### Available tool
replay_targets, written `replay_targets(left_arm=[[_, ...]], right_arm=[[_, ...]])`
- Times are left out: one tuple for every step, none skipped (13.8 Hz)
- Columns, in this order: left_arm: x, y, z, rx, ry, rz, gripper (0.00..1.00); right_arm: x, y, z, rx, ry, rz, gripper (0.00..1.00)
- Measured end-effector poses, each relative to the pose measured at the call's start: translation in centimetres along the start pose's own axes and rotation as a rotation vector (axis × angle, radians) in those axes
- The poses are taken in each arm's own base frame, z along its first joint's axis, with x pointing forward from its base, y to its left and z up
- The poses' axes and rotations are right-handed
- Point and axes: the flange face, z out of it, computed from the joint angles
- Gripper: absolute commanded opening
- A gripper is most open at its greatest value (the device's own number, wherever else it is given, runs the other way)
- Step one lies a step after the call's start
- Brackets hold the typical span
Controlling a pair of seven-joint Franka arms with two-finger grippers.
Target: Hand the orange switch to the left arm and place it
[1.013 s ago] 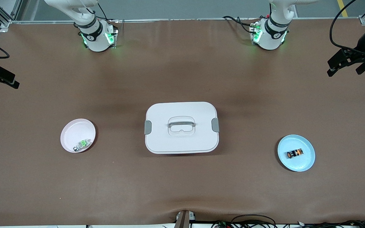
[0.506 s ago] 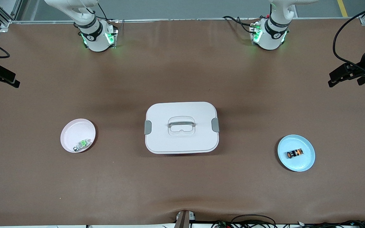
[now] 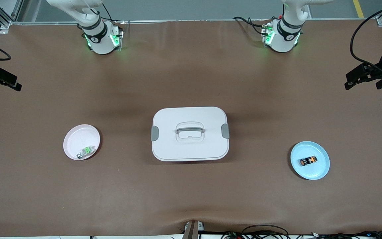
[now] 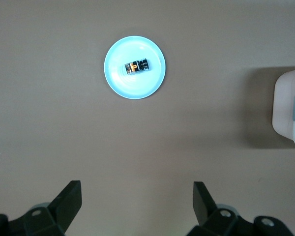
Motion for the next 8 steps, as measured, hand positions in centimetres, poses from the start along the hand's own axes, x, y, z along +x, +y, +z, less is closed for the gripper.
replay_targets(left_arm=[[-0.08,-0.01,0.09,0.0,-0.009,0.0,1.0],[-0.14,-0.02,0.15,0.0,-0.015,0.0,1.0],[-0.17,-0.03,0.19,0.001,-0.018,0.0,1.0],[-0.18,-0.03,0.21,0.001,-0.02,-0.001,1.0],[-0.17,-0.03,0.24,0.001,-0.021,-0.001,1.0],[-0.15,-0.03,0.29,0.001,-0.022,-0.001,1.0],[-0.12,-0.03,0.35,0.001,-0.023,-0.001,1.0],[-0.09,-0.03,0.4,0.001,-0.024,-0.001,1.0]], right_arm=[[0.0,0.01,0.0,0.0,0.0,0.0,1.0],[0.01,0.0,-0.01,0.002,0.001,0.001,1.0],[0.01,-0.02,-0.01,0.003,0.001,0.001,1.0],[0.01,-0.03,-0.01,0.006,0.001,0.001,1.0],[0.01,-0.01,-0.01,0.007,0.001,0.002,1.0],[0.01,0.02,-0.03,0.007,0.002,0.003,1.0],[0.02,0.06,-0.07,0.007,0.004,0.004,1.0],[0.02,0.1,-0.13,0.008,0.006,0.004,1.0]])
